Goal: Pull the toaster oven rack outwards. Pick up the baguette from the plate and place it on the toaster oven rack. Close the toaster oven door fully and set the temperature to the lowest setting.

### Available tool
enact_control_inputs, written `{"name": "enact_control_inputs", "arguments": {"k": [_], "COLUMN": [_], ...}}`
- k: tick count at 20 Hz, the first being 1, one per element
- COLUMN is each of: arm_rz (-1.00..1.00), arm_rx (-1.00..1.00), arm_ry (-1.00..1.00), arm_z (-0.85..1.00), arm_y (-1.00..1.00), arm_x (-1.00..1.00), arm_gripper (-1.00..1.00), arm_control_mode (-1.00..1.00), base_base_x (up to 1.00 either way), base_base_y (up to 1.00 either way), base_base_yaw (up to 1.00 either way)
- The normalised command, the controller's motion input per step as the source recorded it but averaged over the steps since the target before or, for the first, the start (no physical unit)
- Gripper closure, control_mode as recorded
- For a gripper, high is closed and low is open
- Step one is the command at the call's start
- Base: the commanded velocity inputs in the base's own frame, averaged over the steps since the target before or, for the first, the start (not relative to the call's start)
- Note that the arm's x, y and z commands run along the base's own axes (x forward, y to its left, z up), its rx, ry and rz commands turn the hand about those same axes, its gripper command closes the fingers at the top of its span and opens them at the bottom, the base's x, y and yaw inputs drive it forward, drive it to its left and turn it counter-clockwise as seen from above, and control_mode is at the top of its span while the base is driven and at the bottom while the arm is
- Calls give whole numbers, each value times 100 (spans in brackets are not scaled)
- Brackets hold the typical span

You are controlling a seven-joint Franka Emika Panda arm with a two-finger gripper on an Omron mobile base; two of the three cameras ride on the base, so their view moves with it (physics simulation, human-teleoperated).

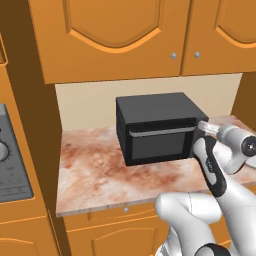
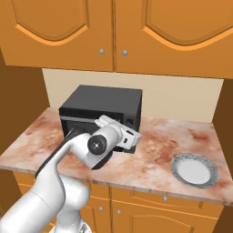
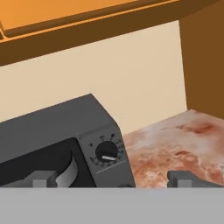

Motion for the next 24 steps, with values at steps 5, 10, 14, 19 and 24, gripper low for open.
{"name": "enact_control_inputs", "arguments": {"k": [5, 10, 14, 19, 24], "arm_rz": [0, 0, 0, 0, 0], "arm_rx": [-4, -2, -1, 0, 0], "arm_ry": [-13, -10, -1, 0, 0], "arm_z": [-14, -16, -16, -9, -7], "arm_y": [4, 0, 0, 0, 0], "arm_x": [0, 0, -1, 0, 0], "arm_gripper": [-100, -100, -100, -100, -100], "arm_control_mode": [-100, -100, -100, -100, -100], "base_base_x": [0, 0, 0, 0, 0], "base_base_y": [0, 0, 0, 0, 0], "base_base_yaw": [0, 0, 0, 0, 0]}}
